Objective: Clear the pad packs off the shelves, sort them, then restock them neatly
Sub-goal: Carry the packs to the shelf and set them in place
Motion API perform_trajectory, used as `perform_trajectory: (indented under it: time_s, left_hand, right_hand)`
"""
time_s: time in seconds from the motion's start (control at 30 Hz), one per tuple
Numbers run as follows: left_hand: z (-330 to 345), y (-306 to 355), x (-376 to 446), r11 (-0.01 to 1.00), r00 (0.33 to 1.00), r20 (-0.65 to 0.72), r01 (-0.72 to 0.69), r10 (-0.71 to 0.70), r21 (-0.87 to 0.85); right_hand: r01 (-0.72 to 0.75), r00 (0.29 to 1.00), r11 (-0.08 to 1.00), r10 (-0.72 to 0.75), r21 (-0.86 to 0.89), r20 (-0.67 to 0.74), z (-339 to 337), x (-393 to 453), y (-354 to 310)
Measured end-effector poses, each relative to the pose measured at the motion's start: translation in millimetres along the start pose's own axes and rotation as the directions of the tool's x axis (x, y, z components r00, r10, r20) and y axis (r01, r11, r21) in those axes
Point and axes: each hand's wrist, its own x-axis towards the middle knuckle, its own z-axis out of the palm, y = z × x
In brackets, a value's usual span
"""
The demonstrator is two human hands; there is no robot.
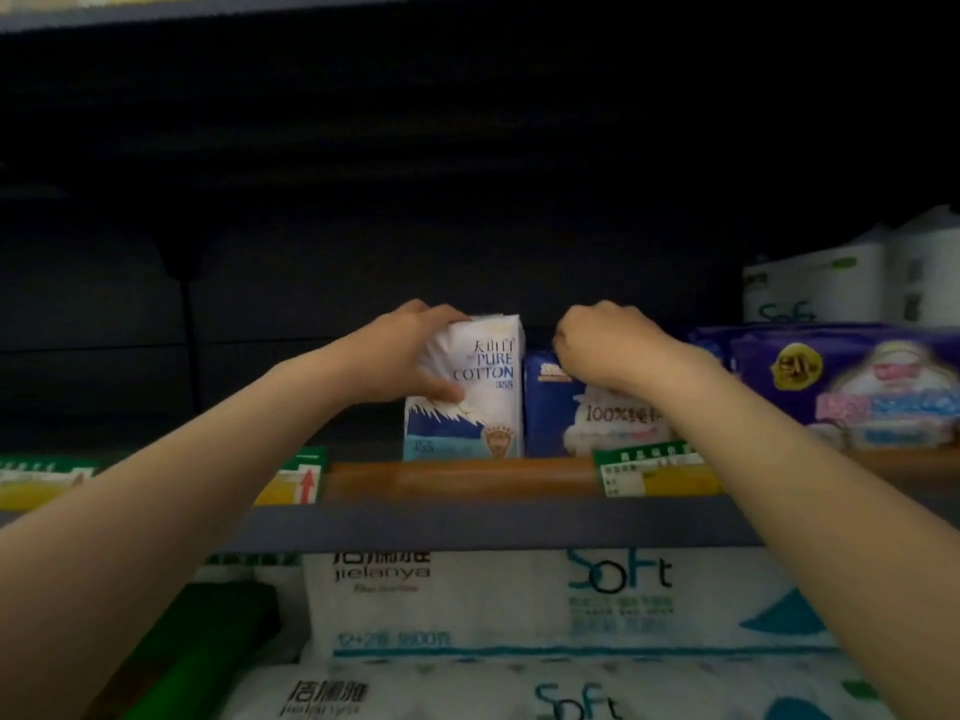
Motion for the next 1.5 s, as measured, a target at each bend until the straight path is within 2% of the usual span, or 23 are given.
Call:
perform_trajectory:
  time_s: [0.07,0.17,0.23,0.27,0.3,0.37,0.4,0.43,0.5,0.57,0.6,0.67,0.73,0.8,0.87,0.93,1.0,1.07,1.1,1.2,1.3,1.4,1.5]
  left_hand:
    - [8,3,-8,0.999,0.998,-0.062,0.016,-0.014,0.034]
    - [19,12,-24,0.969,0.991,-0.117,0.088,-0.062,0.232]
    - [28,23,-47,0.931,0.973,-0.216,0.155,-0.086,0.329]
    - [33,27,-60,0.918,0.943,-0.329,0.169,-0.046,0.358]
    - [41,32,-75,0.919,0.877,-0.479,0.153,0.043,0.362]
    - [69,42,-116,0.968,0.697,-0.697,0.020,0.166,0.251]
    - [93,46,-145,0.982,0.676,-0.714,-0.095,0.183,0.162]
    - [123,51,-179,0.983,0.755,-0.632,-0.164,0.177,0.080]
    - [186,46,-246,0.986,0.919,-0.357,-0.158,0.167,0.054]
    - [240,28,-303,0.992,0.989,-0.092,-0.112,0.117,0.065]
    - [261,16,-325,0.993,0.994,0.052,-0.095,0.091,0.071]
    - [287,-4,-357,0.978,0.961,0.252,-0.154,0.115,0.141]
    - [300,-7,-384,0.936,0.907,0.382,-0.276,0.178,0.219]
    - [311,-1,-404,0.876,0.789,0.594,-0.387,0.154,0.288]
    - [325,5,-414,0.828,0.683,0.727,-0.442,0.062,0.345]
    - [345,8,-413,0.748,0.614,0.789,-0.537,0.031,0.389]
    - [367,10,-409,0.718,0.598,0.801,-0.565,0.018,0.406]
    - [389,12,-409,0.715,0.595,0.804,-0.557,-0.011,0.422]
    - [396,13,-410,0.681,0.582,0.812,-0.579,-0.040,0.448]
    - [411,5,-416,0.516,0.561,0.823,-0.681,-0.087,0.519]
    - [413,-6,-421,0.403,0.510,0.853,-0.762,-0.110,0.507]
    - [414,-9,-418,0.397,0.484,0.860,-0.766,-0.162,0.506]
    - [411,-11,-412,0.514,0.486,0.852,-0.690,-0.193,0.510]
  right_hand:
    - [0.012,1.000,1.000,-0.012,-0.016,-0.016,4,-2,0]
    - [-0.011,0.996,1.000,0.012,0.005,-0.086,1,-16,-4]
    - [0.040,0.976,0.996,-0.023,0.074,-0.217,0,-36,-7]
    - [0.099,0.947,0.989,-0.059,0.112,-0.316,2,-52,-8]
    - [0.171,0.918,0.975,-0.106,0.141,-0.382,8,-74,-8]
    - [0.311,0.896,0.937,-0.234,0.158,-0.379,35,-131,-8]
    - [0.355,0.894,0.921,-0.283,0.162,-0.348,47,-164,-9]
    - [0.398,0.891,0.899,-0.333,0.180,-0.308,60,-198,-12]
    - [0.499,0.866,0.840,-0.475,0.211,-0.157,86,-249,-19]
    - [0.589,0.776,0.793,-0.609,0.155,0.166,126,-284,-26]
    - [0.623,0.708,0.769,-0.632,0.142,0.314,149,-298,-29]
    - [0.580,0.610,0.783,-0.600,0.224,0.517,200,-322,-38]
    - [0.520,0.532,0.793,-0.592,0.318,0.606,249,-341,-51]
    - [0.494,0.482,0.807,-0.564,0.324,0.670,294,-357,-61]
    - [0.471,0.466,0.827,-0.528,0.306,0.710,329,-371,-68]
    - [0.425,0.524,0.858,-0.492,0.288,0.695,351,-382,-69]
    - [0.413,0.566,0.863,-0.494,0.292,0.660,364,-389,-68]
    - [0.464,0.547,0.840,-0.521,0.281,0.655,373,-392,-68]
    - [0.473,0.532,0.835,-0.526,0.282,0.664,377,-393,-68]
    - [0.392,0.496,0.866,-0.484,0.312,0.721,395,-400,-72]
    - [0.309,0.513,0.888,-0.456,0.339,0.727,408,-409,-80]
    - [0.272,0.561,0.904,-0.428,0.330,0.709,411,-407,-86]
    - [0.247,0.582,0.914,-0.405,0.322,0.705,408,-402,-90]
